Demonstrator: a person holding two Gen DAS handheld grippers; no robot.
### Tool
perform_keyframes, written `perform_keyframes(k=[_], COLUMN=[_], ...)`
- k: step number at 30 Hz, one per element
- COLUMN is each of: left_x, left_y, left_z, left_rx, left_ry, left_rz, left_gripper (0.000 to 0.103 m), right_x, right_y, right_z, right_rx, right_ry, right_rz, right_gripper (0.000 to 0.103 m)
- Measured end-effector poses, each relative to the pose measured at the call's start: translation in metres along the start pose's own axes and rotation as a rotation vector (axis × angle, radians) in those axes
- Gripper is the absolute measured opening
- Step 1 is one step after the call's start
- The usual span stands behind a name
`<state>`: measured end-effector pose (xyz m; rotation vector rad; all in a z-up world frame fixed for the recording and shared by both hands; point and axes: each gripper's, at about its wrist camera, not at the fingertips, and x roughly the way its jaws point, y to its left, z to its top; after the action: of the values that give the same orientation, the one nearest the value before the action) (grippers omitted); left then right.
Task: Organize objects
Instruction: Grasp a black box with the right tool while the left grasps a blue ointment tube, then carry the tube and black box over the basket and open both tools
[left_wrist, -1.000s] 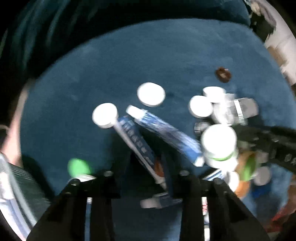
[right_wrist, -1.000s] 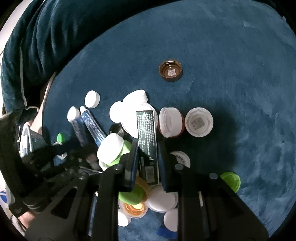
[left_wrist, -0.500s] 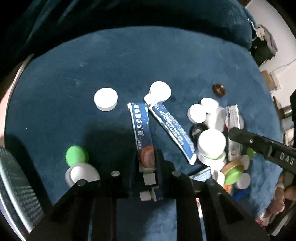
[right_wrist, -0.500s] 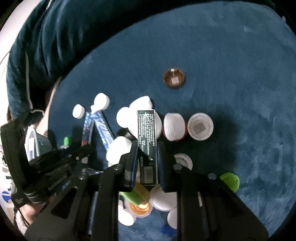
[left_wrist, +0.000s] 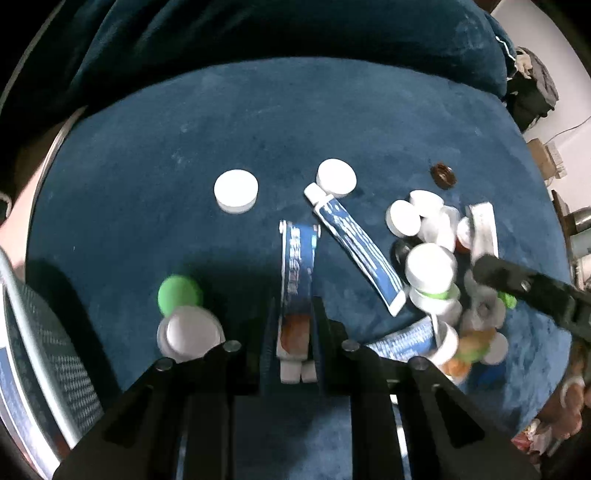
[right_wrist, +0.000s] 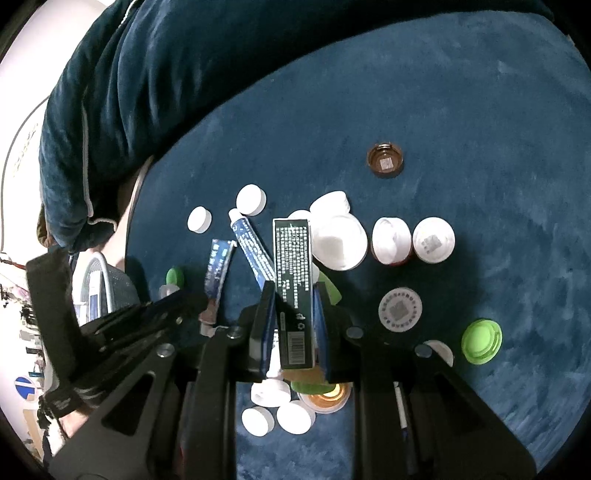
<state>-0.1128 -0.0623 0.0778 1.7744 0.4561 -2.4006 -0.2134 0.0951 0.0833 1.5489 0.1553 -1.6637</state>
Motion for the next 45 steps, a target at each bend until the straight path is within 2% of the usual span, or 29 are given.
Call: perform_keyframes(k=[6, 8, 17, 25, 33, 45], left_x=[0.017, 0.016, -0.041, -0.094, -0.154, -0.217], left_y=[0.000, 0.001, 0.007, 0.032, 0.099, 0.215], left_z=[0.001, -0.002, -0.005, -0.017, -0.046, -0.105], left_rx=[0.040, 0.045, 0.004, -0.033, -0.157, -0.378], left_ry=[0.038, 0.039, -0.064, -0.156, -0.253, -0.351], left_rz=[0.005, 0.014, -0.029, -0.004, 0.035, 0.094], left_gripper=[0.020, 0.017, 0.017, 0.017, 0.017, 0.017], right_x=[0.005, 0.006, -0.004, -0.010, -0.005, 0.014], right_y=[0.001, 0.002, 0.024, 0.068, 0.128, 0.231], right_z=[0.002, 0.002, 0.003, 0.000, -0.004, -0.016], right_rx=[0.000, -0.003, -0.030, -0.070, -0.142, -0.271], right_ry=[0.009, 0.009, -0.020, -0.033, -0.018, 0.046], right_rz=[0.000, 0.002, 0.044, 0.123, 0.190, 0.336], right_gripper=[0.020, 0.020, 0.020, 0.020, 0.020, 0.020])
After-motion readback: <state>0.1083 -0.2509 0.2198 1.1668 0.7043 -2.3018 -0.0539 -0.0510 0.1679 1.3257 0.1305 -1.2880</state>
